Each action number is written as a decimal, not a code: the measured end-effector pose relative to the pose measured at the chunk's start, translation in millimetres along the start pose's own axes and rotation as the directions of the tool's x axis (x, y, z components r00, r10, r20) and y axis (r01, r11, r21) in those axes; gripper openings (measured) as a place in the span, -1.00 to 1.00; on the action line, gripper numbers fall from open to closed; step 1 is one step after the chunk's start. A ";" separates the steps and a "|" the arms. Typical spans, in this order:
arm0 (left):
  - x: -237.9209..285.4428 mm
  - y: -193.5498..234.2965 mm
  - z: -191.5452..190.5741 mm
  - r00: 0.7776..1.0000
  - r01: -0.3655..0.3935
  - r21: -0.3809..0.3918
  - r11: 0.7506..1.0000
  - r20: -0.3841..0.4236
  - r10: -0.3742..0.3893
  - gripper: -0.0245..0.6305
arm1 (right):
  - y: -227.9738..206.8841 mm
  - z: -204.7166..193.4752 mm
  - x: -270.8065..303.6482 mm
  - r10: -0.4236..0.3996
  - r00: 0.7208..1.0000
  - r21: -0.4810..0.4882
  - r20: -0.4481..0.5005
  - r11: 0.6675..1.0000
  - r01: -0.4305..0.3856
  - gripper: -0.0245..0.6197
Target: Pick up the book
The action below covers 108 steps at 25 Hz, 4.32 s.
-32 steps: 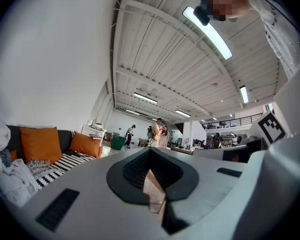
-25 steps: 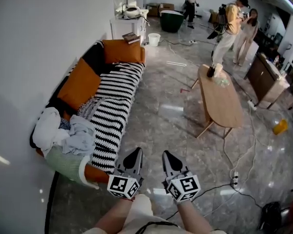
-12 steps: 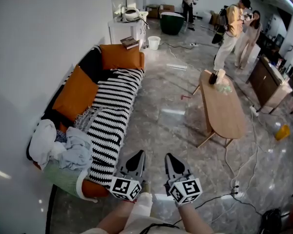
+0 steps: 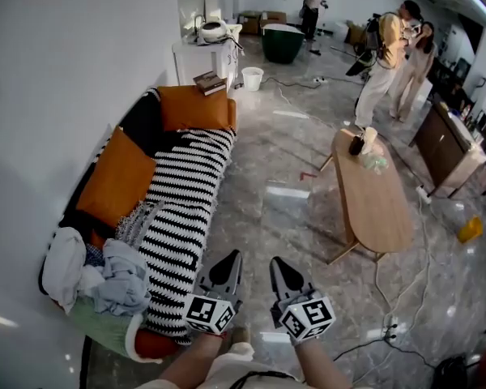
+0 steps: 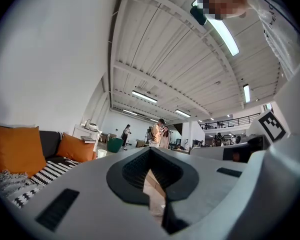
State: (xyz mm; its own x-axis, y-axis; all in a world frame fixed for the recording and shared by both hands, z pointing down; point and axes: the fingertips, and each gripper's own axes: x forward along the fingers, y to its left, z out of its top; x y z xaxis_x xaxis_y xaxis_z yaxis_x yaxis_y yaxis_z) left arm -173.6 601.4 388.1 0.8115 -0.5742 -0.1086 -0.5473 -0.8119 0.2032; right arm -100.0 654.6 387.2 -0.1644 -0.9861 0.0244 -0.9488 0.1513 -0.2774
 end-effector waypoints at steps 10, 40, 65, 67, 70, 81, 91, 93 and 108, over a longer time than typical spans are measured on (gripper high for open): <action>38.6 29.7 -11.2 1.000 0.016 -0.007 1.000 -0.024 -0.017 -0.86 | -23.5 -8.4 44.9 -0.009 1.000 0.004 -0.025 1.000 0.009 -0.88; 254.1 137.4 -23.4 0.996 -0.093 -0.019 0.995 0.003 0.093 -0.86 | -163.6 32.6 250.2 0.133 0.988 -0.012 -0.083 0.991 -0.134 -0.88; 329.9 210.4 -38.1 0.974 -0.225 -0.023 0.974 -0.008 0.225 -0.86 | -216.9 33.6 345.6 0.227 0.966 0.022 -0.124 0.974 -0.226 -0.88; 339.8 222.5 -40.9 0.973 -0.230 -0.028 0.973 -0.008 0.230 -0.86 | -223.4 33.1 360.3 0.225 0.966 0.024 -0.129 0.974 -0.224 -0.88; 359.7 244.1 -40.9 0.973 -0.232 -0.026 0.972 -0.004 0.232 -0.86 | -232.5 34.3 388.3 0.228 0.965 0.016 -0.133 0.974 -0.228 -0.88; 443.4 319.6 -22.7 0.975 -0.221 -0.029 0.975 0.010 0.221 -0.86 | -253.2 50.7 497.3 0.271 0.951 -0.005 -0.152 0.961 -0.275 -0.88; 479.0 370.2 -26.3 0.978 -0.209 -0.031 0.978 -0.015 0.208 -0.86 | -264.4 47.2 562.1 0.267 0.950 0.008 -0.163 0.963 -0.269 -0.88; 484.2 378.1 -24.8 0.978 -0.207 -0.027 0.978 -0.012 0.206 -0.86 | -266.5 45.2 572.7 0.266 0.950 0.014 -0.164 0.964 -0.267 -0.88; 506.6 416.8 -24.5 0.983 -0.183 -0.070 0.981 -0.017 0.182 -0.86 | -262.7 47.8 629.5 0.293 0.942 0.009 -0.164 0.955 -0.295 -0.88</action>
State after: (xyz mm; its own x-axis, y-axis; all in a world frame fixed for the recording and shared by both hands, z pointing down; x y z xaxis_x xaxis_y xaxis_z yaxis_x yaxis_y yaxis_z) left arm 14.4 -25.2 441.7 0.7017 -0.7104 -0.0538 -0.6706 -0.6841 0.2870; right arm 58.6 -9.2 429.5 -0.4766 -0.8736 0.0989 -0.8555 0.4349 -0.2811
